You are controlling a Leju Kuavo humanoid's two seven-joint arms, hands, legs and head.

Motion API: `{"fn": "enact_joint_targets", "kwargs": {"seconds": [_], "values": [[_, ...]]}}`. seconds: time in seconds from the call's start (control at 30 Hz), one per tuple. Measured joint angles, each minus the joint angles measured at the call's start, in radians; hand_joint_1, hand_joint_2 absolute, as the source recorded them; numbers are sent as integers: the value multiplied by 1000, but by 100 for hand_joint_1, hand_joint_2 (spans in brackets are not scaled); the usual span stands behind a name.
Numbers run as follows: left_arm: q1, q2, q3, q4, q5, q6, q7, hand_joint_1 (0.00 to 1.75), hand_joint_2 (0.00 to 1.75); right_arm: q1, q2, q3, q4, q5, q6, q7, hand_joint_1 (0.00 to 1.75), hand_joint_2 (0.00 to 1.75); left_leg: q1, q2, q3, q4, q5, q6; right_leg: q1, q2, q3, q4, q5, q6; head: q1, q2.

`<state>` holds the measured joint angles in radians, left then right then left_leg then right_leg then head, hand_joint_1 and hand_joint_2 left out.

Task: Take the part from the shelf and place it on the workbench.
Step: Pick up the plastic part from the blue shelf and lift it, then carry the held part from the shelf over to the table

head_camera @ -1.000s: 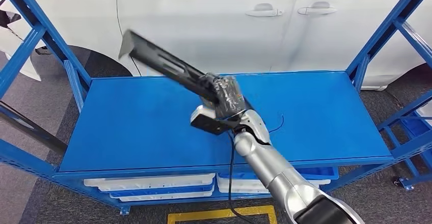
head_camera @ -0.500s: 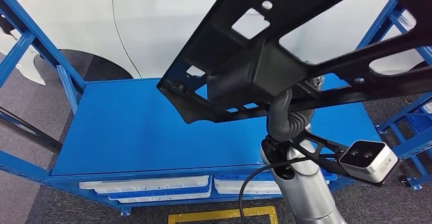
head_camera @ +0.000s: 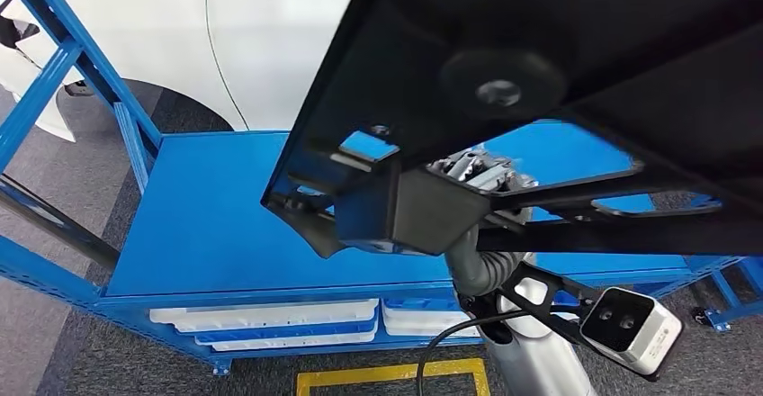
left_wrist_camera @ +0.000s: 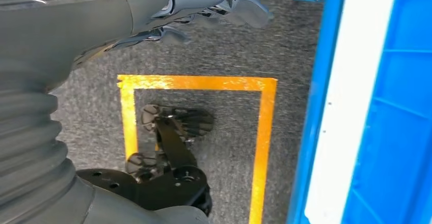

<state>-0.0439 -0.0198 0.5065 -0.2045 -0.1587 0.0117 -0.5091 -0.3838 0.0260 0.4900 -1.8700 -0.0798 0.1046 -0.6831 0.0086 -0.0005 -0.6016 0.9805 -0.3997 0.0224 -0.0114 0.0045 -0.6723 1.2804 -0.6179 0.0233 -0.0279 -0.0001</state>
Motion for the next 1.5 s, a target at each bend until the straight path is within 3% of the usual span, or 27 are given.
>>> {"fn": "enact_joint_targets", "kwargs": {"seconds": [0.03, 0.13, 0.17, 0.3, 0.37, 0.43, 0.47, 0.5, 0.53, 0.57, 0.6, 0.67, 0.7, 0.77, 0.83, 0.9, 0.97, 1.0, 1.03, 1.1, 1.17, 1.2, 1.23, 1.3, 1.37, 1.47, 1.5], "values": [[0, -1, 1, 0, -1, 2, 3, 0, 175, 0, -1, 18, 21, 1, -1, 3, 175, 175, 0, 0, -9, 3, 6, -2, -2, 0, 20, -18, 16, 1, 0, 0], [-4, -2, 2, 0, -16, 5, 5, 0, 175, -10, 5, 87, 128, 25, -30, 27, 175, 175, 1, -1, -35, 16, 21, -16, -4, -1, 146, -213, 84, -3, -1, 0], [-6, -2, 2, 0, -23, 4, 5, 0, 175, -12, 8, 109, 169, 38, -43, 31, 175, 175, 1, -2, -40, 19, 26, -22, -2, 0, 170, -256, 94, -7, 0, 0], [-7, -2, 4, 0, -46, -3, 2, 0, 175, -8, 16, 170, 306, 70, -57, 8, 175, 175, 4, -6, -54, 22, 41, -49, 3, 0, 161, -278, 115, -35, 0, 0], [-5, -2, 7, 0, -50, -7, -1, 0, 175, -8, 22, 195, 356, 78, -51, 7, 175, 175, 7, -5, -78, 77, -23, -60, 1, -4, 141, -282, 137, -50, 0, 0], [-5, -3, 13, 0, -51, -8, -2, 0, 175, -9, 32, 218, 404, 79, -40, 14, 175, 175, 9, -4, -118, 211, -123, -68, 3, -5, 114, -282, 158, -57, 0, 0], [-5, -3, 15, 0, -50, -7, -3, 0, 175, -11, 37, 226, 425, 76, -35, 17, 175, 175, 9, -4, -132, 276, -153, -70, 5, -5, 99, -281, 169, -58, 0, 0], [-5, -2, 18, 0, -50, -6, -3, 0, 175, -12, 42, 235, 446, 72, -29, 19, 175, 175, 9, -4, -132, 317, -162, -71, 8, -6, 85, -280, 179, -58, 0, 0], [-5, -2, 20, 0, -49, -5, -3, 0, 175, -15, 46, 241, 464, 66, -24, 19, 175, 175, 9, -4, -114, 321, -149, -69, 10, -6, 72, -280, 189, -57, 0, 0], [-5, -2, 22, 0, -49, -3, -3, 0, 175, -19, 50, 246, 478, 59, -19, 18, 175, 175, 9, -4, -76, 285, -125, -65, 11, -6, 60, -279, 198, -56, 0, 0], [-5, -2, 25, 0, -48, -1, -3, 0, 175, -24, 55, 251, 491, 49, -15, 16, 175, 175, 8, -4, -22, 219, -105, -59, 13, -6, 50, -278, 206, -55, 0, 0], [-8, -1, 31, 0, -47, 3, -3, 0, 175, -39, 63, 256, 507, 27, -8, 14, 175, 175, 2, -5, 85, 69, -100, -47, 16, -6, 37, -277, 222, -48, 0, 0], [-9, 0, 34, 0, -47, 5, -2, 0, 175, -46, 66, 257, 512, 18, -5, 12, 175, 175, -1, -5, 116, 21, -107, -41, 17, -6, 35, -277, 230, -43, 0, 0], [-9, 0, 40, 0, -48, 6, 2, 0, 175, -51, 68, 258, 515, 1, -2, 7, 175, 175, -5, -5, 124, -8, -106, -30, 16, -7, 33, -281, 246, -30, 1, 0], [-7, 0, 44, 0, -50, 6, 7, 0, 175, -49, 67, 255, 508, -17, -1, 0, 175, 175, -2, 1, 111, -16, -84, -16, 15, -5, 21, -266, 227, -19, 1, 0], [-6, 0, 45, 0, -51, 6, 10, 0, 175, -47, 66, 246, 492, -36, -2, -3, 175, 175, 1, 7, 87, -21, -58, -4, 11, -3, -13, -177, 138, -10, 4, 0], [-5, 0, 45, 0, -55, 6, 11, 0, 175, -44, 64, 230, 469, -57, -4, -3, 175, 175, 0, 9, 56, -19, -35, 0, 7, -4, -48, -39, 52, -2, 6, 0], [-4, 0, 45, 0, -57, 6, 11, 0, 175, -43, 62, 220, 457, -67, -6, -3, 175, 175, 0, 9, 41, -16, -25, -1, 5, -4, -51, 9, 42, 1, 6, 0], [-4, 0, 45, 0, -59, 5, 11, 0, 175, -42, 61, 209, 445, -76, -9, -3, 175, 175, 0, 10, 25, -13, -15, -3, 3, -4, -39, 23, 55, 3, 6, 0], [-3, -1, 45, 0, -62, 3, 12, 0, 175, -42, 59, 190, 418, -92, -16, -3, 175, 175, 0, 10, -5, -2, 1, -7, 0, -4, 35, -52, 107, 3, 6, 0], [-3, -1, 45, 0, -66, 1, 12, 0, 175, -47, 59, 169, 388, -108, -18, -3, 175, 175, -2, 9, -29, 14, 13, -16, 1, -4, 139, -197, 110, -5, 5, 0], [-3, -1, 45, 0, -69, 0, 12, 0, 175, -50, 59, 160, 372, -115, -18, -3, 175, 175, -3, 8, -36, 19, 19, -21, 3, -4, 173, -250, 102, -11, 5, 0], [-3, -1, 45, 0, -71, -1, 12, 0, 175, -52, 60, 151, 359, -121, -17, -3, 175, 175, -4, 8, -40, 22, 26, -27, 6, -3, 186, -276, 93, -17, 7, 0], [-2, 0, 46, 0, -73, -4, 11, 0, 175, -53, 59, 137, 334, -130, -15, -3, 175, 175, -1, 8, -44, 20, 38, -40, 7, -5, 176, -283, 106, -31, 12, 0], [1, 0, 46, 0, -74, -7, 11, 0, 175, -51, 59, 127, 312, -136, -9, -3, 175, 175, 2, 6, -61, 51, -4, -52, 4, -8, 156, -288, 130, -47, 10, 0], [2, -1, 46, 0, -75, -10, 11, 0, 175, -45, 59, 116, 284, -138, 8, -3, 175, 175, 6, 5, -109, 227, -148, -67, 4, -10, 111, -289, 168, -56, 6, 0], [2, -1, 46, 0, -75, -10, 11, 0, 175, -41, 59, 114, 279, -137, 13, -3, 175, 175, 7, 5, -116, 285, -168, -70, 4, -10, 96, -288, 180, -55, 6, 0]]}}
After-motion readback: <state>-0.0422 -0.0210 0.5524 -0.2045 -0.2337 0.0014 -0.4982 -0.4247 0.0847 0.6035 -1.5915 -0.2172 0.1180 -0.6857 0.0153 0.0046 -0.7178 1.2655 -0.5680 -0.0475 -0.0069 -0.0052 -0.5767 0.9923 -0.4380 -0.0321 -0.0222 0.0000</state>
